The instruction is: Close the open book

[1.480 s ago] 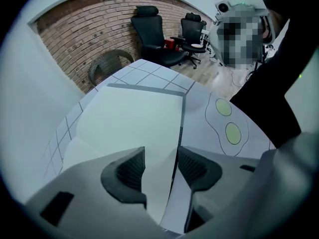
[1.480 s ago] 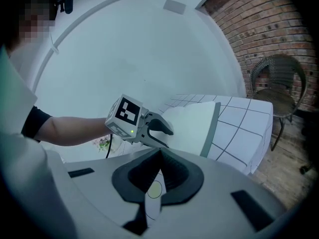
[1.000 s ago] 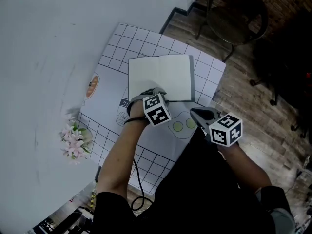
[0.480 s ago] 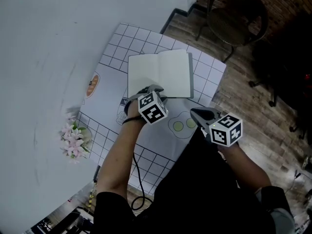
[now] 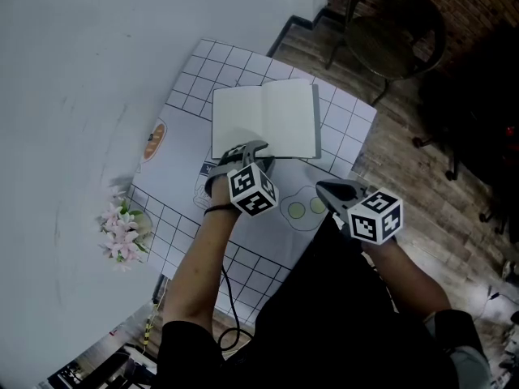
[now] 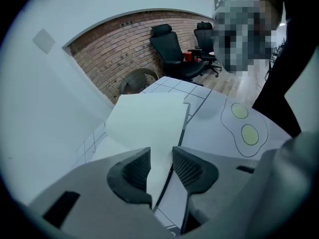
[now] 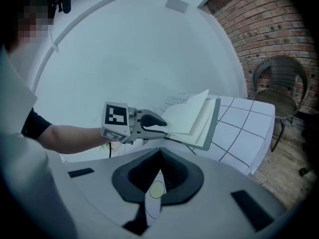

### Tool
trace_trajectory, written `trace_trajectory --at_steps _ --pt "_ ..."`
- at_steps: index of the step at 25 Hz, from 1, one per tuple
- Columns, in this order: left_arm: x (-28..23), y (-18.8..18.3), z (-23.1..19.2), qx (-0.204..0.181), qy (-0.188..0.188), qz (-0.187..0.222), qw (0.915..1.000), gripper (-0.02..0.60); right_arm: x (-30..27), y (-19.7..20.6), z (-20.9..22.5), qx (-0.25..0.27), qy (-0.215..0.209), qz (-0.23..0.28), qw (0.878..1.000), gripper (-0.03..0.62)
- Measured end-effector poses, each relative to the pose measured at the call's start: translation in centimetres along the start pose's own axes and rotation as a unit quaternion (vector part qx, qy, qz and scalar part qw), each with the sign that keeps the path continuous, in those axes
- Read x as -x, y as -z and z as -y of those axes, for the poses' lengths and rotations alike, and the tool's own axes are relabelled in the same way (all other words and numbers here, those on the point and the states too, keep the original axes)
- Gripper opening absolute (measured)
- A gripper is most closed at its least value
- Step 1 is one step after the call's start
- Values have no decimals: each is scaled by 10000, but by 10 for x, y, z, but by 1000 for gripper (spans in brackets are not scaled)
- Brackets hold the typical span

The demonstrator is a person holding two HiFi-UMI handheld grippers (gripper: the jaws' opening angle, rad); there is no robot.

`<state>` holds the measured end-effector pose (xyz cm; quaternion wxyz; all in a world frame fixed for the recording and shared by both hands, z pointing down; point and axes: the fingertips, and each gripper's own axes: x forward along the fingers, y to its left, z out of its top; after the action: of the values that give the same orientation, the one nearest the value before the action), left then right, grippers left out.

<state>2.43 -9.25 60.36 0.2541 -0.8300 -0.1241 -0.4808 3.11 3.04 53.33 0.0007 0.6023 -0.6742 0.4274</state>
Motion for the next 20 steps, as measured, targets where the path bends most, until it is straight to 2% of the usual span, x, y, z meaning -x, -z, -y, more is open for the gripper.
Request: trace_trajectory --at_steps 10,20 --pt "5 10 -19 294 -649 71 9974 155 0 4 -4 38 -1 -65 10000 -2" --pt "9 22 -33 809 -773 159 9936 156 -1 6 -5 38 24 -105 9999 -2"
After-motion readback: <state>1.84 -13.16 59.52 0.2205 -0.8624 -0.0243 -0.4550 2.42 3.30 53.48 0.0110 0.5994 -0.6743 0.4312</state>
